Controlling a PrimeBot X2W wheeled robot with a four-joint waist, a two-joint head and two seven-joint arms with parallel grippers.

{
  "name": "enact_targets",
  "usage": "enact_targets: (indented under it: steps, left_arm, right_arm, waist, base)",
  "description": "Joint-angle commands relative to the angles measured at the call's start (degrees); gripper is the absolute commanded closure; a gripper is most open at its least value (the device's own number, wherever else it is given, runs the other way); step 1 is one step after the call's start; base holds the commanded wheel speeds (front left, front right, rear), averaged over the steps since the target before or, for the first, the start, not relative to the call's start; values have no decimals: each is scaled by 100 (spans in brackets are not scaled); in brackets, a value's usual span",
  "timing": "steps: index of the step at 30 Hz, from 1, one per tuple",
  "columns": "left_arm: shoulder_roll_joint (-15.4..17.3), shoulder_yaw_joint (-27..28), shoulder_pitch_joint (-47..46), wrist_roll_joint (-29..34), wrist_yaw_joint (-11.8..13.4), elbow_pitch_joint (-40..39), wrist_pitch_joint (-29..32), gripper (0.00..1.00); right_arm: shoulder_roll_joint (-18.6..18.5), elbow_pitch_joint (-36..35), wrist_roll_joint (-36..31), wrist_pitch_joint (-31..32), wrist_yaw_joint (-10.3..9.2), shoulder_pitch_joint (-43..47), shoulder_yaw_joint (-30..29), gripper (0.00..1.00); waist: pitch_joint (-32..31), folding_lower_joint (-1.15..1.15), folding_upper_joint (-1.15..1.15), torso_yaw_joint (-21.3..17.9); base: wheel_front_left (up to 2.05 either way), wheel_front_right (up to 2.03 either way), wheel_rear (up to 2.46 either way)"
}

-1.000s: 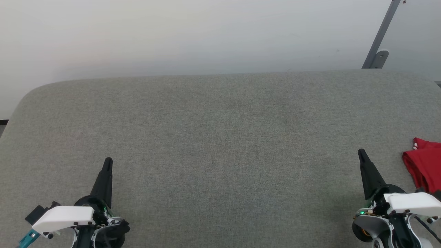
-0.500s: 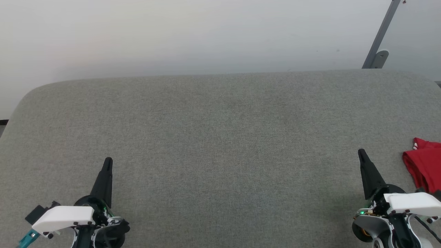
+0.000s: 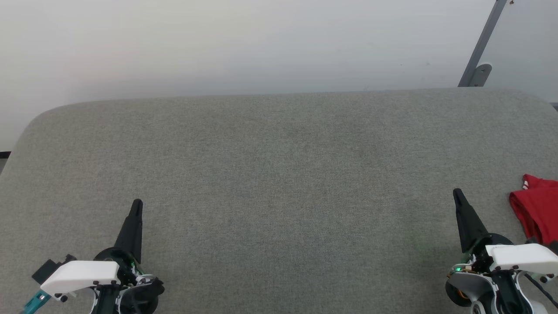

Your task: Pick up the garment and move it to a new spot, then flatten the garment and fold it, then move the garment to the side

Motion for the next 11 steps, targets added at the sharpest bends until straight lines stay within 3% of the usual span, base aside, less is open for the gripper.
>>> enact_targets:
  steps: [1,11]
  left_arm:
    - [-10,19,-69,19,2,-2,5,100]
    - [-16,29,-70,32,2,-1,16,100]
  right_arm:
    - [10,7,22,12,0,-31,4,100]
    - [10,7,23,11,0,-31,5,100]
  waist:
    - [0,0,0,0]
    - [0,0,0,0]
  base:
    - [0,0,0]
    - [0,0,0]
